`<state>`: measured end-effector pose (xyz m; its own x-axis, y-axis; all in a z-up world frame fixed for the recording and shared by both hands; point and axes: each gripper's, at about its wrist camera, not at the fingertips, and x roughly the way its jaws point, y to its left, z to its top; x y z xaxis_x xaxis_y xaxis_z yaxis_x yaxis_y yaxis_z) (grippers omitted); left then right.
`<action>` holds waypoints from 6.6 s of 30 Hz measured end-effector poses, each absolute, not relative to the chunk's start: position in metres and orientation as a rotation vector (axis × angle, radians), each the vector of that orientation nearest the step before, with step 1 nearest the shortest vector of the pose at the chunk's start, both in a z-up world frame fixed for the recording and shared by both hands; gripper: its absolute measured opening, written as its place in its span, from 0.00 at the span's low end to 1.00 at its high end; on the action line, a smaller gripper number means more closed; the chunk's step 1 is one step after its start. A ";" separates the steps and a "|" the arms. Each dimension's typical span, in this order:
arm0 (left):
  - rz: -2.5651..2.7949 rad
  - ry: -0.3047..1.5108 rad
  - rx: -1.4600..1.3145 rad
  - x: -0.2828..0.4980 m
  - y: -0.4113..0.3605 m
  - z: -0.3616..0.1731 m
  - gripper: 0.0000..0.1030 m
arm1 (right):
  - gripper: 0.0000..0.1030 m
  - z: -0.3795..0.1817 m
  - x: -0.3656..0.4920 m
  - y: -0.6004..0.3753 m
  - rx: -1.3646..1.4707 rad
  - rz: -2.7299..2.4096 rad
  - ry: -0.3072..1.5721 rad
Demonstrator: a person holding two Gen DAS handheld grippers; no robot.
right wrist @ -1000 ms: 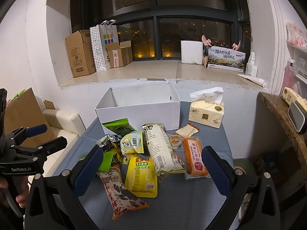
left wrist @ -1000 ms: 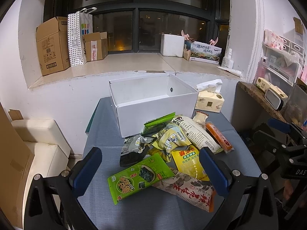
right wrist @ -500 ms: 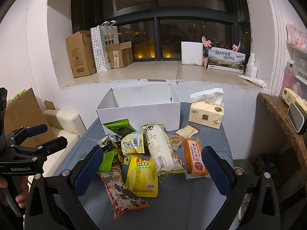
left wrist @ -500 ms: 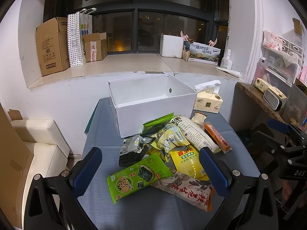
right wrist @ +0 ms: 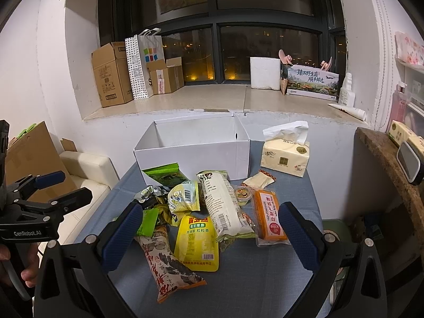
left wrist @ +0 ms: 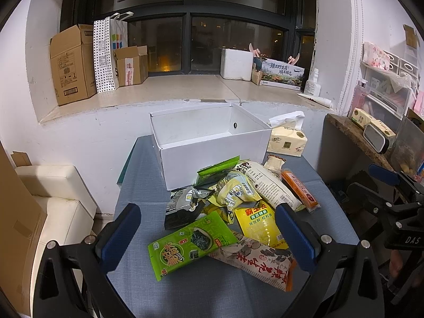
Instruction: Organize snacks
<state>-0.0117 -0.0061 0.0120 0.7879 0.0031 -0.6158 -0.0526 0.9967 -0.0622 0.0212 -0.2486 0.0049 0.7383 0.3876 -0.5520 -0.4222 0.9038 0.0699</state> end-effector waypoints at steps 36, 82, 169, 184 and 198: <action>-0.013 0.651 -0.156 -0.012 0.013 -0.007 1.00 | 1.00 -0.081 0.138 -0.209 -0.230 0.488 0.827; 0.269 0.840 -0.239 0.178 -0.020 -0.098 0.70 | 0.38 -0.064 0.078 -0.307 0.085 0.511 0.774; -0.108 0.671 -0.086 -0.011 0.038 -0.025 1.00 | 1.00 -0.091 0.133 -0.177 -0.079 0.721 0.799; -0.183 0.732 -0.100 -0.016 0.051 -0.055 1.00 | 0.53 -0.135 0.189 -0.137 -0.050 0.789 0.940; -0.546 0.880 0.159 0.039 0.047 -0.108 1.00 | 0.52 -0.063 0.132 -0.226 0.110 0.786 0.747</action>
<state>0.0394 0.0468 -0.1076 0.5111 -0.3877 -0.7671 0.5154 0.8525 -0.0874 0.1316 -0.2259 -0.0633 0.4682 0.6765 -0.5685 -0.6020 0.7151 0.3553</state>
